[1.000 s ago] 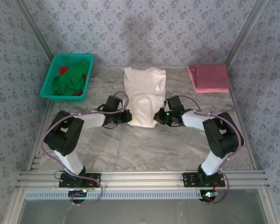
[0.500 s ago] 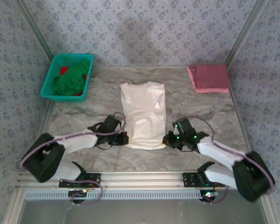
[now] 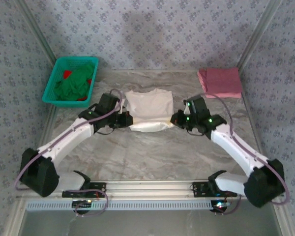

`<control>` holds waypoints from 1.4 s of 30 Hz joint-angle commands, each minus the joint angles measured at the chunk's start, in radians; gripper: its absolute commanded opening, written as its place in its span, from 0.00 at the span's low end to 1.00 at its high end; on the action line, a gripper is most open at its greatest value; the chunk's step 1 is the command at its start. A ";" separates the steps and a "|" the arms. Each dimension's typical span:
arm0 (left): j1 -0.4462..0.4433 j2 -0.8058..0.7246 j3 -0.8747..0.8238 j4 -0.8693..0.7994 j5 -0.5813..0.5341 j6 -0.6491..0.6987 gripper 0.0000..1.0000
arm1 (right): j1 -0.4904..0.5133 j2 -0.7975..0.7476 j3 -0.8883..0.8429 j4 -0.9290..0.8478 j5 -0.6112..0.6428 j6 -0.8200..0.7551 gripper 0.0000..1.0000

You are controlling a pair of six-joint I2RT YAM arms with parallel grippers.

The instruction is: Fold and stack the t-shirts

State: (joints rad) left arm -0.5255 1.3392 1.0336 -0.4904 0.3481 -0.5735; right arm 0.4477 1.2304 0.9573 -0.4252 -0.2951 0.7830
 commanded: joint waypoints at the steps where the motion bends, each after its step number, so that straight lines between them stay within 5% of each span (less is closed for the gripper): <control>1: 0.048 0.073 0.106 -0.021 0.025 0.040 0.00 | -0.043 0.113 0.148 -0.007 0.027 -0.108 0.00; 8: 0.147 0.311 0.370 -0.100 0.047 0.136 0.00 | -0.103 0.416 0.453 0.005 0.013 -0.146 0.00; 12: 0.215 0.495 0.567 -0.142 0.063 0.182 0.21 | -0.133 0.623 0.639 0.005 -0.014 -0.129 0.01; 15: 0.258 0.662 0.766 -0.222 0.044 0.202 0.51 | -0.154 0.832 0.873 -0.012 -0.081 -0.081 0.29; 21: 0.262 0.705 0.924 -0.245 -0.097 0.134 0.54 | -0.178 1.142 1.400 -0.166 -0.199 -0.023 0.29; 23: 0.203 0.599 0.809 -0.195 -0.185 0.132 0.55 | -0.167 1.076 1.330 -0.168 -0.181 -0.096 0.31; 26: 0.122 0.450 0.575 -0.016 -0.230 0.095 0.53 | -0.150 0.886 0.983 0.036 -0.194 -0.128 0.31; 29: 0.057 0.389 0.354 0.231 -0.198 0.024 0.49 | -0.138 0.788 0.734 0.176 -0.233 -0.139 0.04; 37: -0.008 0.662 0.278 0.496 -0.142 -0.033 0.44 | -0.134 0.917 0.562 0.334 -0.270 -0.125 0.00; 42: -0.003 0.748 0.227 0.523 -0.155 -0.025 0.43 | -0.134 0.976 0.473 0.426 -0.236 -0.116 0.00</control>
State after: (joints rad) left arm -0.5301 2.0560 1.2987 0.0063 0.2016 -0.5816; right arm 0.3164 2.1887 1.4776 -0.0757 -0.5388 0.6651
